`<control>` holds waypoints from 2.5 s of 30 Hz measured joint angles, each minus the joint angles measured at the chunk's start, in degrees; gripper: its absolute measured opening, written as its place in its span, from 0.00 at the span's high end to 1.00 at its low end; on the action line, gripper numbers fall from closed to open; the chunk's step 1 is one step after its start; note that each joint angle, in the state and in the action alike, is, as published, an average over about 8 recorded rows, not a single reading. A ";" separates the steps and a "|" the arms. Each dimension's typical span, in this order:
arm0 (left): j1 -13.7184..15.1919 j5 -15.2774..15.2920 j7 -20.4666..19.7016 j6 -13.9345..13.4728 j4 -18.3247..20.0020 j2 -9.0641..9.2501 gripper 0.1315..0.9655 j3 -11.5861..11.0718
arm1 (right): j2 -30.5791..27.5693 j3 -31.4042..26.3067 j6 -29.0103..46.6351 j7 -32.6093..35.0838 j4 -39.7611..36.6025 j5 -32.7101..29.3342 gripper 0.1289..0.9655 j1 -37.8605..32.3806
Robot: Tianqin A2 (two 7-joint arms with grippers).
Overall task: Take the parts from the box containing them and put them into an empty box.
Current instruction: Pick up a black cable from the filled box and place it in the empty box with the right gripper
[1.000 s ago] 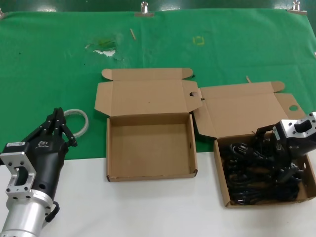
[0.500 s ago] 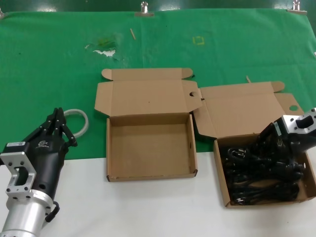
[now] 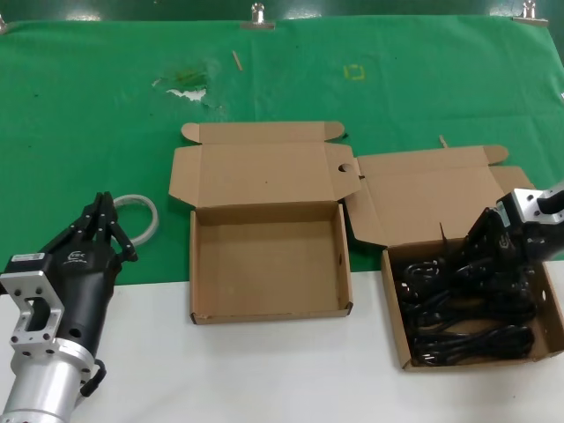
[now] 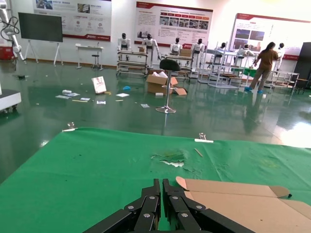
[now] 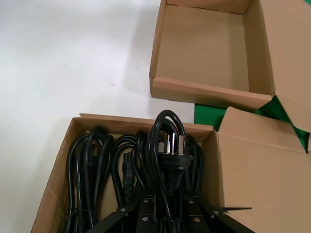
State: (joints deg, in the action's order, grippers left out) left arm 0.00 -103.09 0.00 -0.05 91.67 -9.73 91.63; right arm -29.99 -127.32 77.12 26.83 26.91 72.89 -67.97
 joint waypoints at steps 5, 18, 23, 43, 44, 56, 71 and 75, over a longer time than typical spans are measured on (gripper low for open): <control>0.00 0.00 0.00 0.00 0.00 0.00 0.97 0.00 | -0.86 0.51 0.56 -1.24 2.29 0.49 0.91 0.32; 0.00 0.00 0.00 0.00 0.00 0.00 0.97 0.00 | -0.62 4.71 1.22 -5.97 10.68 6.20 0.91 1.33; 0.00 0.00 0.00 0.00 0.00 0.00 0.97 0.00 | 0.22 5.19 1.10 -6.80 14.29 7.66 0.91 2.15; 0.00 0.00 0.00 0.00 0.00 0.00 0.97 0.00 | 15.49 4.46 -3.94 10.24 -4.71 9.62 0.91 -2.09; 0.00 0.00 0.00 0.00 0.00 0.00 0.97 0.00 | 16.49 4.63 -4.34 11.85 -6.99 9.65 0.91 -2.73; 0.00 0.00 0.00 0.00 0.00 0.00 0.97 0.00 | 24.83 7.00 -10.12 24.37 -23.73 9.62 0.91 -6.66; 0.00 0.00 0.00 0.00 0.00 0.00 0.97 0.00 | 26.98 8.27 -17.96 30.08 -25.95 8.23 0.91 -4.88; 0.00 0.00 0.00 0.00 0.00 0.00 0.97 0.00 | 27.23 9.33 -19.28 31.65 -25.97 8.79 0.90 -4.52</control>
State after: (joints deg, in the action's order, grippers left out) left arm 0.00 -103.09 0.00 -0.05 91.67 -9.73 91.63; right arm -2.76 -118.00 57.84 58.48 0.94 81.68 -72.49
